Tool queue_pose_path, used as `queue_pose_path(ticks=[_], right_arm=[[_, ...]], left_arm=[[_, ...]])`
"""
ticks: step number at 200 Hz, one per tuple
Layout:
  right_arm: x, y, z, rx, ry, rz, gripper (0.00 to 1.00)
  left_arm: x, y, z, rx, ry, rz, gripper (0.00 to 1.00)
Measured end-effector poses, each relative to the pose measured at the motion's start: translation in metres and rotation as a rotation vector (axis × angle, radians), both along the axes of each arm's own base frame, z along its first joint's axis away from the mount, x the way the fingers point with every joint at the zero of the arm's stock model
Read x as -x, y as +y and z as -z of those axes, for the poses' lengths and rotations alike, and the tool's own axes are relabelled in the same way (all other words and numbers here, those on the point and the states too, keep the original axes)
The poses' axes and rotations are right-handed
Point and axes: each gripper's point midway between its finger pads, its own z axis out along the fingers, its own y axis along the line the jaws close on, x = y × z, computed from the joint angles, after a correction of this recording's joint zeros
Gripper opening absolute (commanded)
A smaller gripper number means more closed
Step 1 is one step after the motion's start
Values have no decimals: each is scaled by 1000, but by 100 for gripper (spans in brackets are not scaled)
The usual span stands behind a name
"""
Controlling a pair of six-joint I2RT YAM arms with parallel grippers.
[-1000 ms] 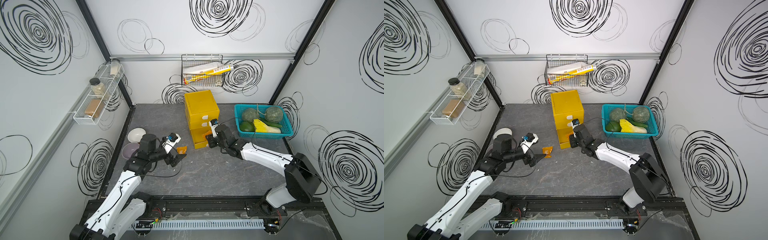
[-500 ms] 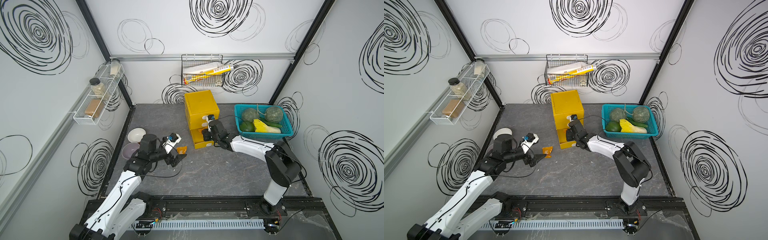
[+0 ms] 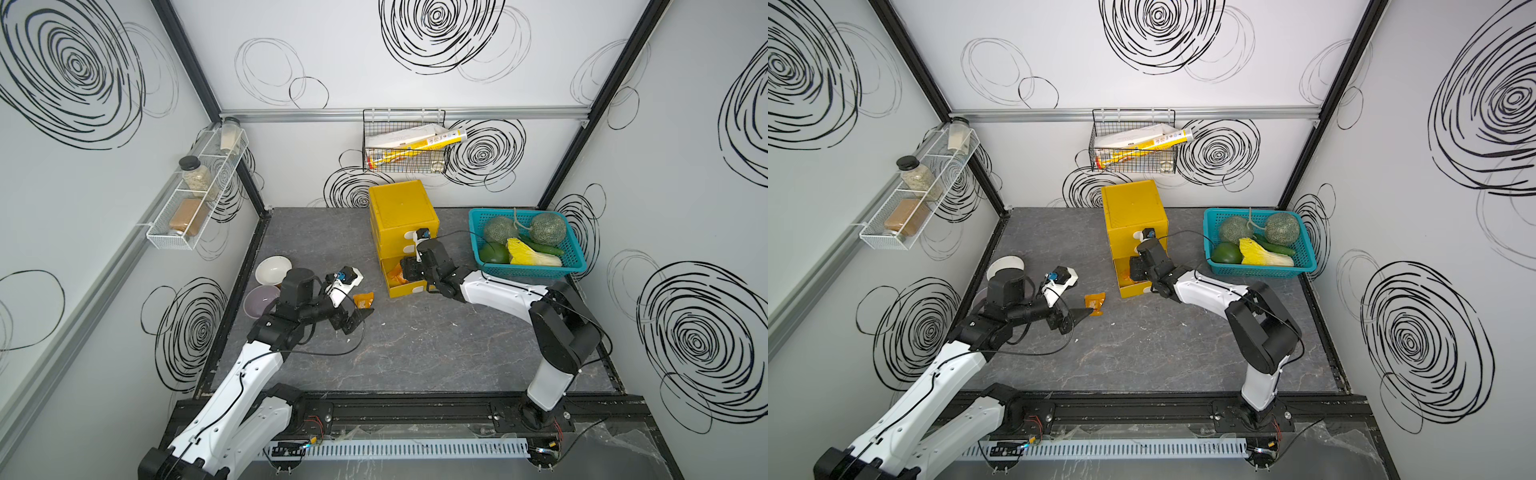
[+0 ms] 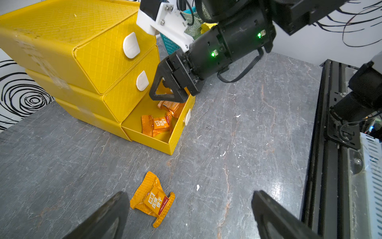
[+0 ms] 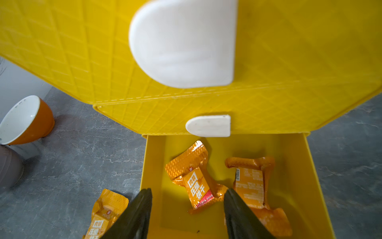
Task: Place the cookies into the drawer by color
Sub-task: Place the cookie in the drawer.
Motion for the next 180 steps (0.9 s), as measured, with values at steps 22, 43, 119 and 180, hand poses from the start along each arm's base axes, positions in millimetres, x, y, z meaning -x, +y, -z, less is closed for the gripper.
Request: queue_pose_path(ticks=[22,43,119,180], right_arm=[[7,-7,-14,-15,-21,5,65],[14,-16,-29,-30,-50,16,68],[49,-66,-51,2,-115,74,80],[77,-106,-78,48,-220,95,93]], left_arm=[[0,0,0,-1,0,-1,99],[0,0,0,-5,-2,-3,99],[-8,0,8,-24,-1,-46,99],[-19,3,26,-39,41,-121,99]])
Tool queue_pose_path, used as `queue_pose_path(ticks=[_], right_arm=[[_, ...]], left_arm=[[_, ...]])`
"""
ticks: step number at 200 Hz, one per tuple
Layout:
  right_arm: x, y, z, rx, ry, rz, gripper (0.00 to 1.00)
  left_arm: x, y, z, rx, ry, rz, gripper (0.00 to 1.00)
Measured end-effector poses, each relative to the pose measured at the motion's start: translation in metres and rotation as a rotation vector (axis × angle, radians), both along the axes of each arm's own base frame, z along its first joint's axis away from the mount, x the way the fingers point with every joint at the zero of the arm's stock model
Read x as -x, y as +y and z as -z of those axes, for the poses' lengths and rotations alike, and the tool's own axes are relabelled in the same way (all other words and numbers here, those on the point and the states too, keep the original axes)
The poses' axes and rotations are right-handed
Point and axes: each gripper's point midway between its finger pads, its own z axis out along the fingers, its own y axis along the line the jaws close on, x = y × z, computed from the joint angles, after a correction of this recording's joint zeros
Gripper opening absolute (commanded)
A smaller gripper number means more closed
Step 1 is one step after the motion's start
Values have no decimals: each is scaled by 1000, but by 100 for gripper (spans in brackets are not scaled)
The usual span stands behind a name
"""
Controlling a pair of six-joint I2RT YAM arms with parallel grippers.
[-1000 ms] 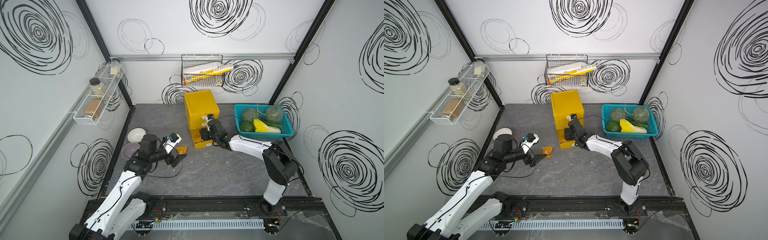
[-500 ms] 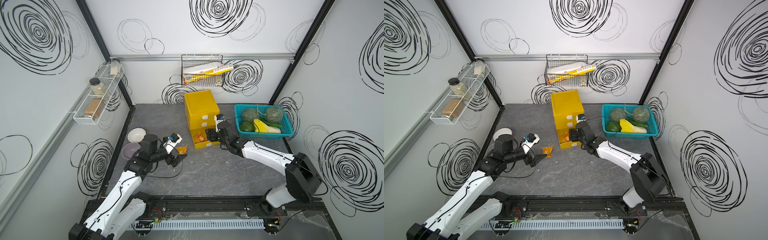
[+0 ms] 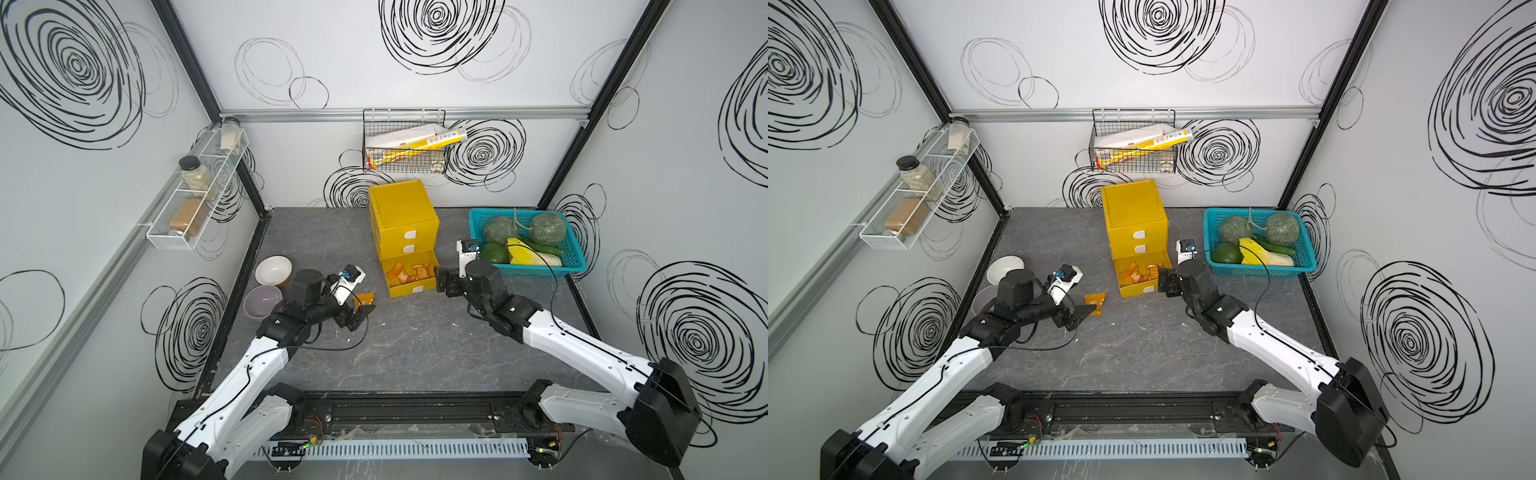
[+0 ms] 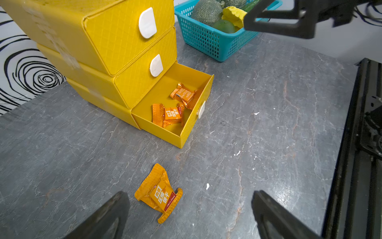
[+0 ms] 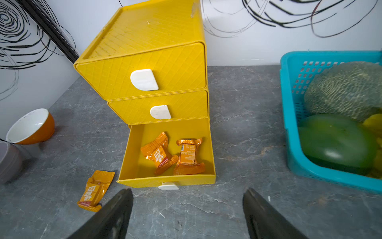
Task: Place the cookies into the drawer by color
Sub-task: Place the cookie in the drawer, then pick up the cookie at the center of the board.
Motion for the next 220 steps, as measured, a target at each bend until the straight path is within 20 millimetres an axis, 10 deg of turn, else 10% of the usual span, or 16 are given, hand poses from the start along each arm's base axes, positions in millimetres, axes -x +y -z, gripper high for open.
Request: queue_pose_path(ticks=[121,220], right_arm=[[52,-54,-25,114,-186,-43,100],[56,-63,-27,134,-214,-29,100]], left_arm=[[-15,6,59,-88,235,-102,99],[-26,12,102,-93,439,-245,93]])
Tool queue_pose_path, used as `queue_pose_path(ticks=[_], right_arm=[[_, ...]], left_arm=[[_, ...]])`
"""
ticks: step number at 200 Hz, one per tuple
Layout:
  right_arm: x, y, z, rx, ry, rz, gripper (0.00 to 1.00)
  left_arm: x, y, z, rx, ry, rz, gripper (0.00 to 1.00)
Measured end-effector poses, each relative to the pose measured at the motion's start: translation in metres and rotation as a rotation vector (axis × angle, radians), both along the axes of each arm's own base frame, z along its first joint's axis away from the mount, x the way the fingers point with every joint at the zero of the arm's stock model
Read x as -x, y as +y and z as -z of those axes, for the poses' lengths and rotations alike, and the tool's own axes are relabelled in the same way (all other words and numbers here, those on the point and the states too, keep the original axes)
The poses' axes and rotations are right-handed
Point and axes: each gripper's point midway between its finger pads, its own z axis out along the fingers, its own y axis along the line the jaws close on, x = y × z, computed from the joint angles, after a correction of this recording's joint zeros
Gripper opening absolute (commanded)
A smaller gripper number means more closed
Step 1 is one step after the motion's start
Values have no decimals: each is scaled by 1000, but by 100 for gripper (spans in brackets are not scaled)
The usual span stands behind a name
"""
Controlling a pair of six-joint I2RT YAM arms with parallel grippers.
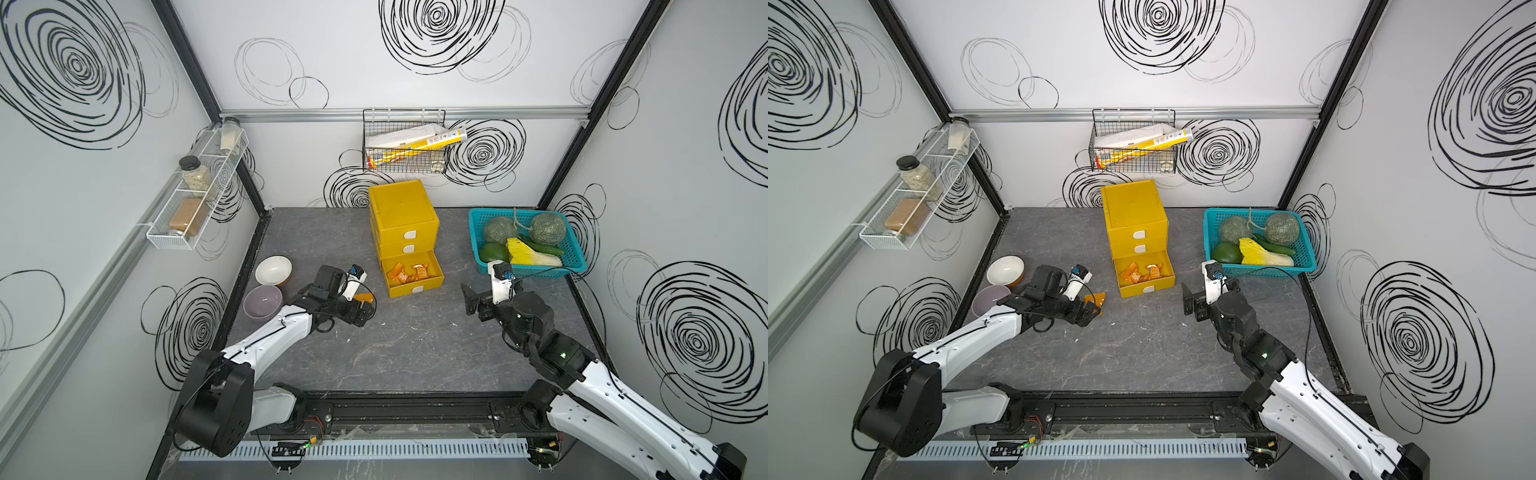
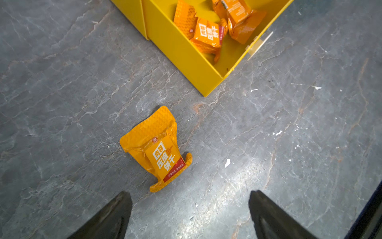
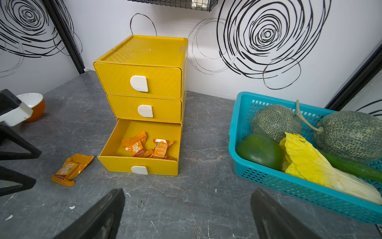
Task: Place the cookies into the drawer by color
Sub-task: Pick up the cookie at the center of the board.
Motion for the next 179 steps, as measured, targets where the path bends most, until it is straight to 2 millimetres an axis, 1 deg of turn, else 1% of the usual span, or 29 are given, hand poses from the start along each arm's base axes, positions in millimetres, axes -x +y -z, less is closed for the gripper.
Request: queue_pose_path(ticks=[64,110,149,179], right_arm=[[0,-3,-2,4,-11,10,100],[0,-5,-3,7,-15,18,100],[0,-6,-6,3,-23,23,100],[0,-6,-5,3,-22,24,100]], left_arm=[[-18,-2,18,-24,75,-85,89],[-33,-6,36,-64,131,-123,88],[-34,-5,55,-102,176,-143,82],[-33,-2,64,-124,196,-158,77]])
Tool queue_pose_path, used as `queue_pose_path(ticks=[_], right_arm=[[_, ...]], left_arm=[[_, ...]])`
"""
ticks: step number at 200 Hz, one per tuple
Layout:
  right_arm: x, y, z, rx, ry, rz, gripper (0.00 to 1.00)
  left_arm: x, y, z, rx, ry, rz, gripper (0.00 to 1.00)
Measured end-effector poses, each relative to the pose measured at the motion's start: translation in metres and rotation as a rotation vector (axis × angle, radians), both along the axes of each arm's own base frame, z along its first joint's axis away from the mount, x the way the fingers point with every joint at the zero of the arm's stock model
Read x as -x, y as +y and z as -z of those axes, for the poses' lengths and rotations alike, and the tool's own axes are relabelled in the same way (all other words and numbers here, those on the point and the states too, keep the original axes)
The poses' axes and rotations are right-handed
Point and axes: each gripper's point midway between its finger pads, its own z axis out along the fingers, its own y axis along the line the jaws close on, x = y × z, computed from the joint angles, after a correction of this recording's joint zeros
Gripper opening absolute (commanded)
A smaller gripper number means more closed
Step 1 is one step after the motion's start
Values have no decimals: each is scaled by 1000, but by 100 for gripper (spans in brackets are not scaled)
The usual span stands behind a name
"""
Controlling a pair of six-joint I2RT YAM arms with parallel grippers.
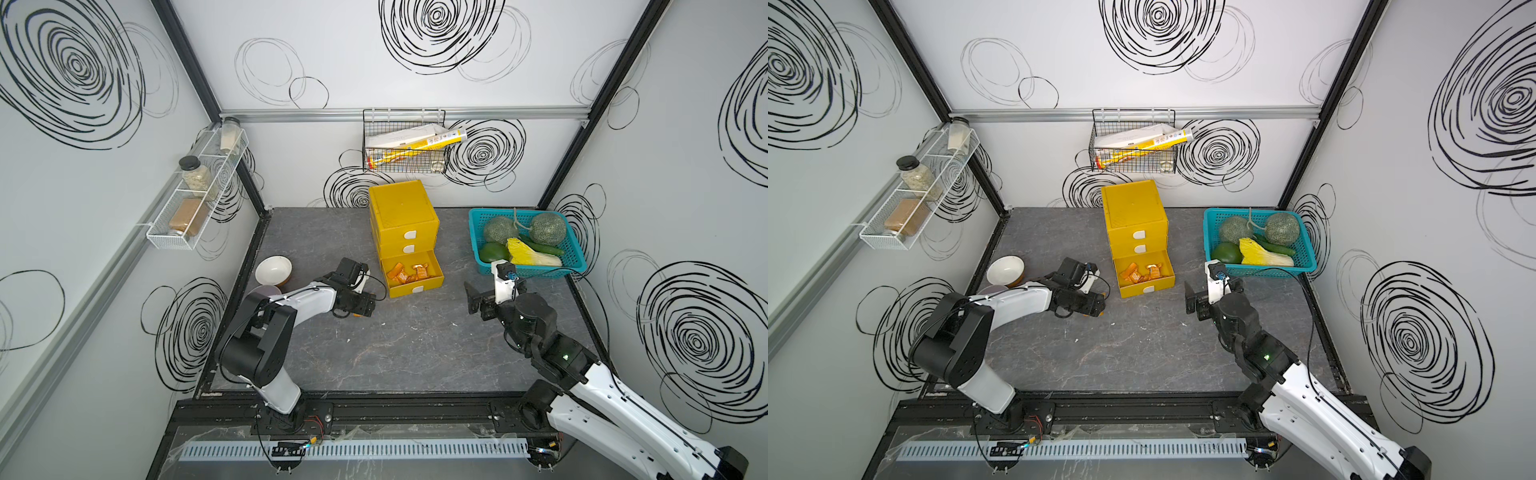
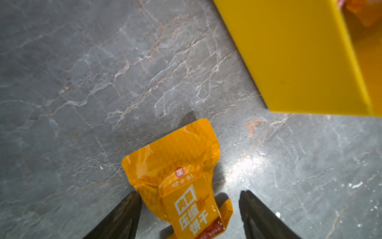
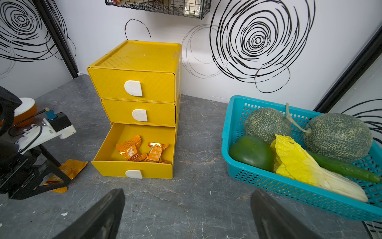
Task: Place the cookies into the drawer by color
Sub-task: Pick up the cookie at the center of the board.
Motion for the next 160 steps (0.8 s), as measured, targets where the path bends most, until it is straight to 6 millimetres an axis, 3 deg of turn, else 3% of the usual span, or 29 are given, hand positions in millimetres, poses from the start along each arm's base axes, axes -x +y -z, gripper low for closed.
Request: queue_pose_path(ticks=[160], right_arm=[[0,-2,-2,0,-6,5,100]], left_arm=[[-9,-4,4,-33,-39,2,46]])
